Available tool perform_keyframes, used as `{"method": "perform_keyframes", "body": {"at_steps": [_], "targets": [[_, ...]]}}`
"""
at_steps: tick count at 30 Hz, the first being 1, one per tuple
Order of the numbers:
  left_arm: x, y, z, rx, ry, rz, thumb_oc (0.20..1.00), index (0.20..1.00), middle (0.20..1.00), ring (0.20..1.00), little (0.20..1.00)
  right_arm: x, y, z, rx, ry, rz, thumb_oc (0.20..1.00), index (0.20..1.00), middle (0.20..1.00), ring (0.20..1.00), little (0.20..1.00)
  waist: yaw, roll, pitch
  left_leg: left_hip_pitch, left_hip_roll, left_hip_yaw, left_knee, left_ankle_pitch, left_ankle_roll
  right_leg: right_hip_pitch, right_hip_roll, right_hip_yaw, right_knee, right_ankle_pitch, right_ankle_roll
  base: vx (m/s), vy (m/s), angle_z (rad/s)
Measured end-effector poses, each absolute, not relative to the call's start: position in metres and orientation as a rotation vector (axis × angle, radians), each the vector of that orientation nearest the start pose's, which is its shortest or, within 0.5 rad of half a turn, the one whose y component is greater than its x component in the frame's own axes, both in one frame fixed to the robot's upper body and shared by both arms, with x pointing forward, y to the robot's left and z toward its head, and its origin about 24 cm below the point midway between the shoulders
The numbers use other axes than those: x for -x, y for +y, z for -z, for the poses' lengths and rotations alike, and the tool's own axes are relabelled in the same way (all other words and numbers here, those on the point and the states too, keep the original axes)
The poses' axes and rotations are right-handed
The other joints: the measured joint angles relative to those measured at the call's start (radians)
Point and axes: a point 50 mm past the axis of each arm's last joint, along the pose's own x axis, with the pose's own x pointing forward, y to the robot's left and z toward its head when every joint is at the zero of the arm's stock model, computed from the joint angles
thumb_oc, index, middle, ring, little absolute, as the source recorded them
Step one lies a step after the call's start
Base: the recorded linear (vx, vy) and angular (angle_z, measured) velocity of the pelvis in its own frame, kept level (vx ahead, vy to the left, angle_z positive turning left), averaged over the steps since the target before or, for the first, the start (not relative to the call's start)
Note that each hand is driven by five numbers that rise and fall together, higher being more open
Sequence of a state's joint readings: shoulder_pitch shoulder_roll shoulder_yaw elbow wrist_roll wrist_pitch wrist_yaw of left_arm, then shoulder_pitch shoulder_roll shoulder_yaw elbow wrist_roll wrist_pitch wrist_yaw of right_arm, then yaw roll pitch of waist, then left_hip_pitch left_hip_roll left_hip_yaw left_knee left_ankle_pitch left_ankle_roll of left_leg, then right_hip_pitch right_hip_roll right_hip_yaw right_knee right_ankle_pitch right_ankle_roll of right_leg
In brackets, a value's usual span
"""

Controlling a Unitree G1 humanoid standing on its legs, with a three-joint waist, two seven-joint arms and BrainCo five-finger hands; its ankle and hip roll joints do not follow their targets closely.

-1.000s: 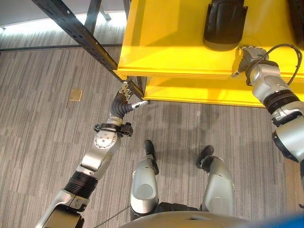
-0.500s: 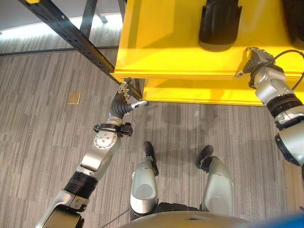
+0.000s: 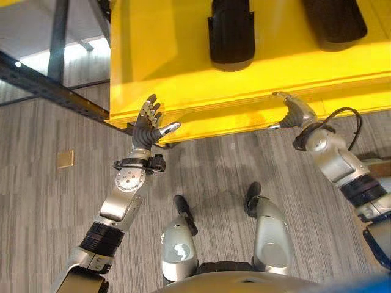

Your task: Move parts from the plastic box to the shelf.

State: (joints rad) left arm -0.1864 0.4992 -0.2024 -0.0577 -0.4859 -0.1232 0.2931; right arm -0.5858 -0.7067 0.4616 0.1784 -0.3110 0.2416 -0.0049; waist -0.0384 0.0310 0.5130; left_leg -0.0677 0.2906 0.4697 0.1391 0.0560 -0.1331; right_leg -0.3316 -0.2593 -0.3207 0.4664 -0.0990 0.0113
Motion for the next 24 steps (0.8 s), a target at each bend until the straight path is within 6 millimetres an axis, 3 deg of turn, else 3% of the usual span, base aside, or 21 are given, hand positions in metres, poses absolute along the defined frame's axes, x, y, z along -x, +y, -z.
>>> {"method": "perform_keyframes", "body": {"at_steps": [1, 2, 7, 10, 12, 16, 18, 24], "targets": [[-0.281, 0.191, -0.115, 0.026, -0.255, -0.034, 1.0, 1.0, 1.0, 1.0, 1.0, -0.342, -0.191, -0.142, 1.163, -0.103, -0.129, 1.0, 1.0, 1.0, 1.0, 1.0, 0.0, 0.0, 0.0, 0.0, 0.0, 0.0, 0.0, 0.0, 0.0, 0.0, 0.0, 0.0, 0.0, 0.0, 0.0, -0.01, 0.003, -0.1], [-0.281, 0.193, -0.115, 0.032, -0.257, -0.061, 1.0, 1.0, 1.0, 1.0, 1.0, -0.338, -0.178, -0.145, 1.194, -0.158, -0.184, 1.0, 1.0, 1.0, 1.0, 1.0, -0.001, 0.0, 0.0, 0.004, 0.007, 0.006, 0.0, 0.0, 0.0, 0.0, 0.009, 0.003, -0.004, 0.002, -0.003, -0.02, -0.006, -0.09], [-0.281, 0.193, -0.115, 0.042, -0.258, -0.08, 1.0, 1.0, 1.0, 1.0, 1.0, -0.335, -0.167, -0.151, 1.163, -0.212, -0.226, 1.0, 1.0, 1.0, 1.0, 1.0, 0.009, 0.001, -0.001, 0.01, 0.007, -0.001, 0.0, 0.0, -0.001, 0.012, 0.01, 0.001, -0.004, 0.001, -0.004, -0.03, -0.017, 0.02], [-0.28, 0.193, -0.113, 0.045, -0.251, -0.073, 1.0, 1.0, 1.0, 1.0, 1.0, -0.343, -0.177, -0.13, 0.895, -0.092, -0.169, 1.0, 1.0, 1.0, 1.0, 1.0, 0.036, 0.003, -0.009, 0.026, 0.005, -0.014, -0.014, 0.002, -0.001, 0.038, 0.01, -0.011, -0.018, 0.001, -0.003, 0.0, 0.003, 0.13], [-0.279, 0.195, -0.111, 0.043, -0.244, -0.076, 1.0, 1.0, 1.0, 1.0, 1.0, -0.345, -0.182, -0.13, 0.792, -0.088, -0.118, 1.0, 1.0, 1.0, 1.0, 1.0, 0.049, 0.005, -0.014, 0.026, 0.004, -0.015, -0.019, 0.006, -0.001, 0.041, 0.011, -0.015, -0.027, 0.005, -0.001, 0.01, 0.014, 0.06], [-0.274, 0.199, -0.103, 0.04, -0.217, -0.077, 1.0, 1.0, 1.0, 1.0, 1.0, -0.344, -0.181, -0.161, 0.532, -0.24, -0.044, 1.0, 1.0, 1.0, 1.0, 1.0, 0.054, 0.012, -0.02, 0.053, -0.001, -0.019, -0.034, 0.007, 0.001, 0.079, 0.011, -0.024, -0.051, 0.012, 0.005, 0.02, 0.02, 0.04], [-0.273, 0.199, -0.101, 0.039, -0.209, -0.074, 1.0, 1.0, 1.0, 1.0, 1.0, -0.339, -0.178, -0.184, 0.464, -0.36, -0.045, 1.0, 1.0, 1.0, 1.0, 1.0, 0.055, 0.02, -0.059, 0.054, -0.004, -0.019, -0.036, 0.007, 0.001, 0.085, 0.011, -0.024, -0.064, 0.017, 0.01, 0.01, 0.01, 0.02], [-0.269, 0.198, -0.097, 0.026, -0.201, -0.057, 1.0, 1.0, 1.0, 1.0, 1.0, -0.325, -0.163, -0.204, 0.397, -0.464, -0.116, 1.0, 1.0, 1.0, 1.0, 1.0, 0.05, 0.024, -0.138, 0.079, -0.012, -0.014, -0.053, 0.006, 0.003, 0.117, 0.015, -0.026, -0.099, 0.03, 0.023, -0.03, 0.001, 0.0]]}}
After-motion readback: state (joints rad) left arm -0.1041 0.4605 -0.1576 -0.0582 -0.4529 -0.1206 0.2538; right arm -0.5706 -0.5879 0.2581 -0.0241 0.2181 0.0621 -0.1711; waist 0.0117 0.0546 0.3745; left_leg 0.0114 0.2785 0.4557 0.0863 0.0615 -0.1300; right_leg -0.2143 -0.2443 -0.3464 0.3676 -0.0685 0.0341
